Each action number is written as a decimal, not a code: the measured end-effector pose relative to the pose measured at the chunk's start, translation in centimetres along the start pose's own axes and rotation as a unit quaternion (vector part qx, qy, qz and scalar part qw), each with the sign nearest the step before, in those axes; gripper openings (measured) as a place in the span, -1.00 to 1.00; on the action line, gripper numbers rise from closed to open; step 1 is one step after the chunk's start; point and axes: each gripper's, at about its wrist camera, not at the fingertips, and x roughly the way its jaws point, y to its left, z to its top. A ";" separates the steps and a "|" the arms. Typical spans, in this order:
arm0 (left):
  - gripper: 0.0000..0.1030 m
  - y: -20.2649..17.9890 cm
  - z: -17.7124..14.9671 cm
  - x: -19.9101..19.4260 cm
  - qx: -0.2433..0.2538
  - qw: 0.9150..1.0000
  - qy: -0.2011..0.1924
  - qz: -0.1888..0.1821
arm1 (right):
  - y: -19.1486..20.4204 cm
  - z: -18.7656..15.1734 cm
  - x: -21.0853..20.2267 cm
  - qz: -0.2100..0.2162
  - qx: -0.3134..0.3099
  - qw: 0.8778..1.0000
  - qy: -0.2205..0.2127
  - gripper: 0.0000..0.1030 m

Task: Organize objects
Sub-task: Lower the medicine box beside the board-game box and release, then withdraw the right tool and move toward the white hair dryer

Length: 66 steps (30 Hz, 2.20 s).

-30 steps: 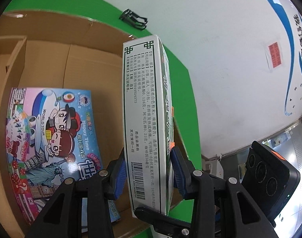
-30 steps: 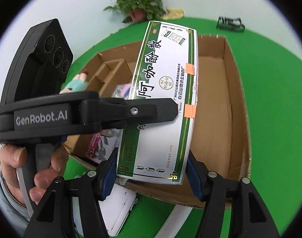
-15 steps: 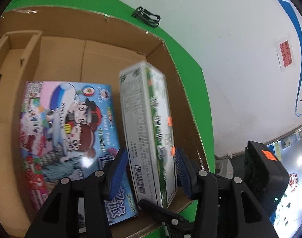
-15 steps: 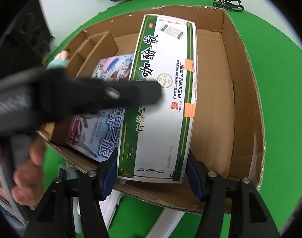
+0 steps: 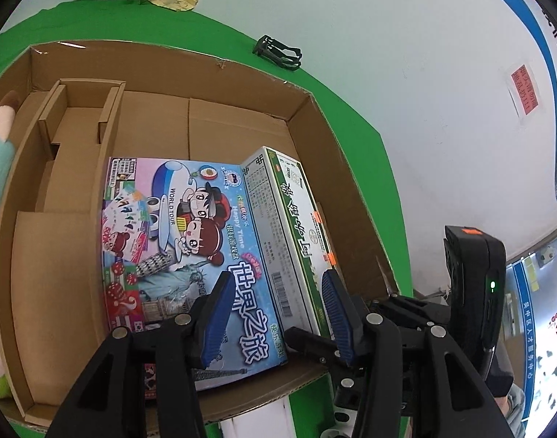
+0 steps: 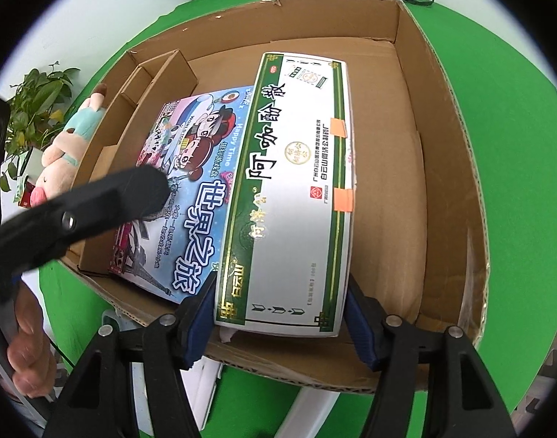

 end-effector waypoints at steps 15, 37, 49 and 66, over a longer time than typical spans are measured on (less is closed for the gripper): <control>-0.08 -0.1 -2.2 -2.0 0.052 0.998 -0.035 0.028 | 0.7 0.5 0.5 -0.002 -0.028 0.999 -0.021 0.52; 0.99 -6.4 -11.1 -13.0 0.160 0.927 -0.269 0.209 | 4.4 -7.5 -7.5 -0.111 -0.070 0.966 -0.224 0.99; 0.99 -9.4 -17.0 -17.3 0.144 0.919 -0.298 0.214 | 6.7 -14.3 -12.6 -0.134 -0.047 0.943 -0.300 0.99; 0.95 -9.0 -19.5 -16.1 0.111 0.933 -0.262 0.221 | 5.6 -18.1 -13.7 -0.087 -0.032 0.941 -0.326 0.99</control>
